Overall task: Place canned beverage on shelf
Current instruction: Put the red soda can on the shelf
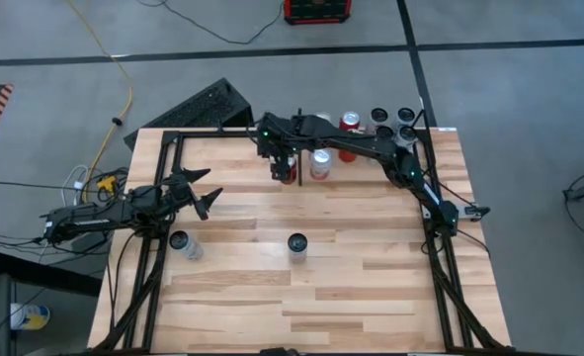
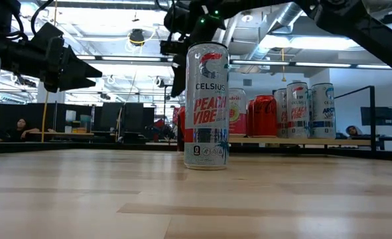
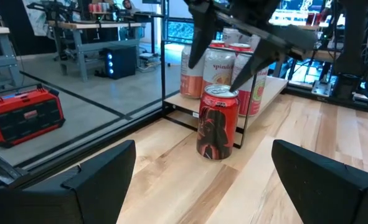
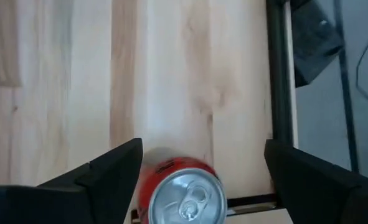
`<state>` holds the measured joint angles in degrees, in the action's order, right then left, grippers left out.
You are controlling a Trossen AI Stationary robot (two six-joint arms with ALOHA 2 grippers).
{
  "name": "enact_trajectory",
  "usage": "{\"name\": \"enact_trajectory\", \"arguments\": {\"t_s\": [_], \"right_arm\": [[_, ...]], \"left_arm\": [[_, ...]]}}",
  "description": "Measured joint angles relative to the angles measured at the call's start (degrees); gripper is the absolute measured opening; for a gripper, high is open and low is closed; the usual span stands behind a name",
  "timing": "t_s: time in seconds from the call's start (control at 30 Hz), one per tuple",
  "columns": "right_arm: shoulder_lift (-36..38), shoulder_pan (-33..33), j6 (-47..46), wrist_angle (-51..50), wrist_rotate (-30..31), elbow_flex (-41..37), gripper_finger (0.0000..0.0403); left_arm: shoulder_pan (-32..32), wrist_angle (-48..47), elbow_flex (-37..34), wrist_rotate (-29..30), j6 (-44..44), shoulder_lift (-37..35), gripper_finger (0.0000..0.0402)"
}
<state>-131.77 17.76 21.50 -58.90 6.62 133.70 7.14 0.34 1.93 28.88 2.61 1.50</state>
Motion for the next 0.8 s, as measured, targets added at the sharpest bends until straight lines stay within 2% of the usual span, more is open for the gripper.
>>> {"name": "enact_trajectory", "arguments": {"t_s": [0.1, 0.2, 0.33, 0.47, 0.57, 0.67, 0.7, 0.8], "right_arm": [[0.0, 0.5, 0.9, 1.2, 1.7, 0.0, 0.0362], [0.0, 0.5, 2.7, 3.2, 6.8, 0.0, 0.0356], [0.0, 0.3, 4.8, 6.1, 12.8, 0.1, 0.0324], [-1.6, -0.4, 7.1, 5.5, 17.6, 0.2, 0.0239], [-3.1, -1.3, 9.6, 5.2, 24.3, -0.1, 0.0138], [-3.3, -1.9, 13.1, 5.3, 26.3, 0.1, 0.0034], [-3.4, -2.1, 14.1, 4.9, 26.2, 0.0, 0.002], [-3.8, -2.4, 14.3, 5.7, 26.3, 0.1, 0.0023]], "left_arm": [[0.0, 0.0, 0.0, 0.0, 0.0, 0.0, 0.0361], [0.0, 0.0, 0.0, 0.0, 0.0, 0.0, 0.0361], [0.0, 0.0, 0.0, 0.0, 0.0, 0.0, 0.0361], [0.0, 0.0, 0.0, 0.0, 0.0, 0.0, 0.0361], [0.0, 0.0, 0.0, 0.0, 0.0, 0.0, 0.0361], [0.0, 0.0, 0.0, 0.0, 0.0, 0.0, 0.0361], [0.0, 0.0, 0.0, 0.0, 0.0, 0.0, 0.0361], [0.0, 0.0, 0.0, 0.0, 0.0, 0.0, 0.0361]]}}
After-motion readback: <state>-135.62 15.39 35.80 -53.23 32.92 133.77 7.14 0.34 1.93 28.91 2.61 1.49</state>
